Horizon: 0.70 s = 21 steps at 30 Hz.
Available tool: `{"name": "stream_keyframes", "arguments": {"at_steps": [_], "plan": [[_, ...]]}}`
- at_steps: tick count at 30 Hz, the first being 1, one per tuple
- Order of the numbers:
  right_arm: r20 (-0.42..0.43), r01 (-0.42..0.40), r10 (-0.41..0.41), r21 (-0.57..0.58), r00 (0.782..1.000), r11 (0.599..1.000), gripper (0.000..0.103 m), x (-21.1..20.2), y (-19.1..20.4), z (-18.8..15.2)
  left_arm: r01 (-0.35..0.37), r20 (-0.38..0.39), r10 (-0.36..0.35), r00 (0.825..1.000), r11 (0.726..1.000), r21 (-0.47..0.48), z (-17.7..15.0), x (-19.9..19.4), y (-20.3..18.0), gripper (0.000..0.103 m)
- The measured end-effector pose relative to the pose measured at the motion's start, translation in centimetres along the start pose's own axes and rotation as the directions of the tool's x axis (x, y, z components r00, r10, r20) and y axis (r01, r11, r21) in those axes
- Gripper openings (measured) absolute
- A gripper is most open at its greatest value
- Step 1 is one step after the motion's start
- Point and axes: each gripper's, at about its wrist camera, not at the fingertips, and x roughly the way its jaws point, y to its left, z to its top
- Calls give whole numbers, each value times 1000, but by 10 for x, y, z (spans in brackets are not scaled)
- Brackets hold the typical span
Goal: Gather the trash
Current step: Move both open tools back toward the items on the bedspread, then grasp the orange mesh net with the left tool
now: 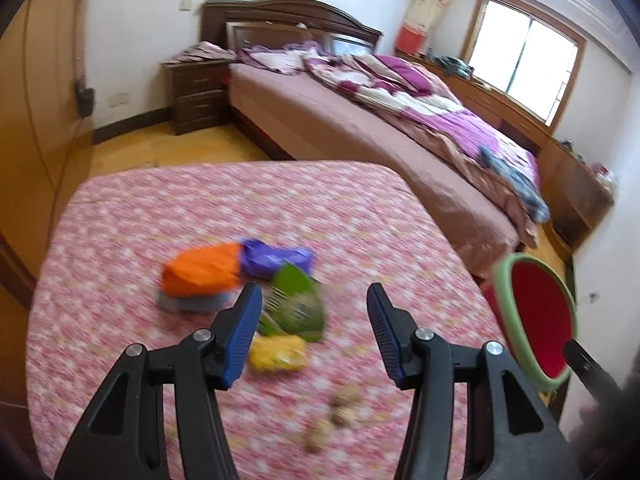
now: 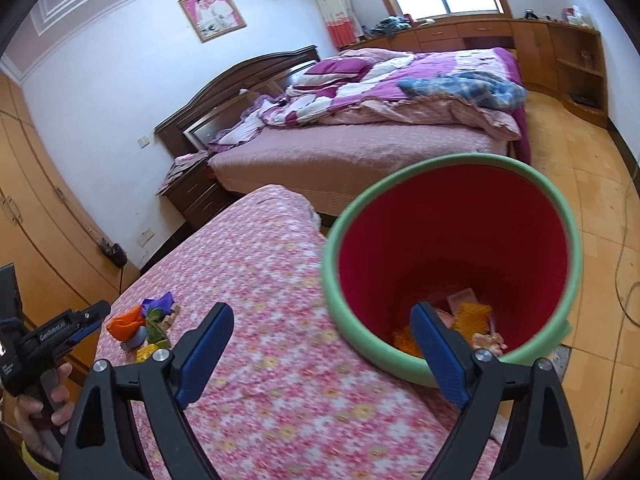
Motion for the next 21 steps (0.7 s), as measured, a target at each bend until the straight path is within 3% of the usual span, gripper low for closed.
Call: {"name": "stream_keyframes", "arguments": {"at_steps": [8,21], "plan": [[-15,-30,30,-33,999,999,92,17,27,8,-80,-23,80,997,996,-39,22,31,43,56],[-77,-41,38,-39,996,998,92,46,40,3,-137,-142,124,982,987,-86,9,86,82,56]]}}
